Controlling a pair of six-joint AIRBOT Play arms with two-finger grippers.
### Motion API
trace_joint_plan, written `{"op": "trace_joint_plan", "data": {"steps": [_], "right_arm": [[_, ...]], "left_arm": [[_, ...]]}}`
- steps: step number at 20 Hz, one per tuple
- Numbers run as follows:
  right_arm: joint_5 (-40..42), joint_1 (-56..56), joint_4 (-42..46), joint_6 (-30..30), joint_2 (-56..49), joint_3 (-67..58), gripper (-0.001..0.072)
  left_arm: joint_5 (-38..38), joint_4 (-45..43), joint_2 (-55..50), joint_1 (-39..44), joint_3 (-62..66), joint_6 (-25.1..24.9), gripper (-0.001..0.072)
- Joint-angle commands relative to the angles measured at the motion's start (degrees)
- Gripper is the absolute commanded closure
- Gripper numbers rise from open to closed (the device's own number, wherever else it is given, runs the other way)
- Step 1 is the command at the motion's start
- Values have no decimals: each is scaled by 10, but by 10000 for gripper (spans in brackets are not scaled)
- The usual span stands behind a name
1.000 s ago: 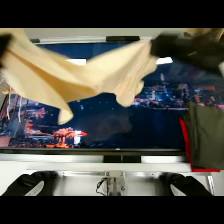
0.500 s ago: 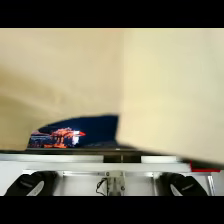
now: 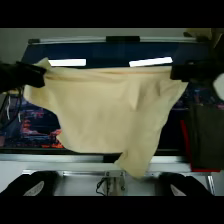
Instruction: Fold the shirts.
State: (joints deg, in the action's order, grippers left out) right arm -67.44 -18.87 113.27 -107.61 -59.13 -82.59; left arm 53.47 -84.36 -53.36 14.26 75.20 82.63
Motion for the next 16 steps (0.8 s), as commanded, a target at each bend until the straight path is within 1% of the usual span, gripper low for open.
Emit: {"op": "trace_joint_plan", "data": {"steps": [1, 3, 4, 5, 6, 7, 10, 11, 12, 13, 14, 15, 16], "right_arm": [[172, 14, 109, -131, -127, 48, 648], [220, 36, 98, -207, -191, 38, 647], [232, 47, 89, -245, -212, 37, 648], [231, 57, 63, -276, -230, 37, 647], [223, 65, 17, -286, -242, 37, 647], [218, 67, -27, -281, -257, 37, 647], [207, 54, -89, -232, -291, 37, 647], [208, 53, -101, -232, -297, 37, 647], [212, 52, -110, -232, -297, 37, 608], [216, 52, -107, -232, -290, 37, 439], [213, 57, -94, -225, -276, 34, 230], [200, 64, -79, -200, -259, 28, 207], [171, 76, -61, -161, -235, 20, 207]], "left_arm": [[-161, -6, -123, -11, -40, 58, 676], [-210, 0, -194, -11, -23, 101, 675], [-218, 25, -227, -10, -13, 117, 676], [-218, 68, -260, -9, -5, 118, 675], [-217, 101, -286, -6, -3, 118, 675], [-214, 129, -310, -2, -3, 118, 674], [-199, 179, -355, 5, -2, 118, 674], [-195, 198, -361, 5, -2, 118, 671], [-188, 210, -362, 3, -2, 118, 593], [-165, 209, -360, -2, 2, 117, 362], [-117, 208, -358, -17, 16, 109, 85], [-46, 205, -358, -40, 43, 92, 39], [43, 192, -358, -72, 77, 72, 45]]}}
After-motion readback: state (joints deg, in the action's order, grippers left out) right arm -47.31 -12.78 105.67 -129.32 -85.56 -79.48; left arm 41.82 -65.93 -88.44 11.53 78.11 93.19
